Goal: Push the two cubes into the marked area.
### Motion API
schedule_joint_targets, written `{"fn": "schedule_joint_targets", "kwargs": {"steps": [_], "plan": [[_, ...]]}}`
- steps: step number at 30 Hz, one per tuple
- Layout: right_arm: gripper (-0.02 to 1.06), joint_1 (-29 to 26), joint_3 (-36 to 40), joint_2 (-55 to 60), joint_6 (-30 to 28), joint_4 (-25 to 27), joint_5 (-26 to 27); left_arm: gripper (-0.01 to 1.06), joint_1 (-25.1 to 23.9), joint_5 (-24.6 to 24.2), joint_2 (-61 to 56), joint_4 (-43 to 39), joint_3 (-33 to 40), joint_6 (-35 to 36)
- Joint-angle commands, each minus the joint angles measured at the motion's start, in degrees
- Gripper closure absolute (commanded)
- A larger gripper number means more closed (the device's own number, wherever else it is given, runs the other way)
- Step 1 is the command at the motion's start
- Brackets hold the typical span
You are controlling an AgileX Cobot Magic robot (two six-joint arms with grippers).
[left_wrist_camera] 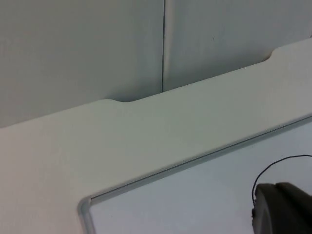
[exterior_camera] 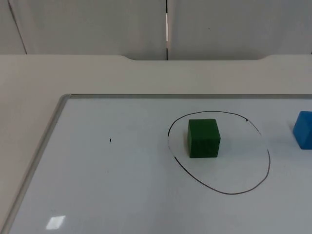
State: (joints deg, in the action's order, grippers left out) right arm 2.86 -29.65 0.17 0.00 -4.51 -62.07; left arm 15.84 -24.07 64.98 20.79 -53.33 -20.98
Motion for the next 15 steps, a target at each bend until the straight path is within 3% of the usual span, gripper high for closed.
{"fn": "schedule_joint_targets", "kwargs": {"steps": [1, 15], "plan": [[-0.01, -0.29, 0.13, -0.17, -0.65, 0.16, 0.42, 1.05, -0.06, 0.42, -3.53, -0.47, 1.95, 0.47], [-0.01, -0.29, 0.13, -0.17, -0.52, 0.16, 0.42, 1.05, -0.06, -2.24, -16.25, -0.47, 11.6, 1.76]]}}
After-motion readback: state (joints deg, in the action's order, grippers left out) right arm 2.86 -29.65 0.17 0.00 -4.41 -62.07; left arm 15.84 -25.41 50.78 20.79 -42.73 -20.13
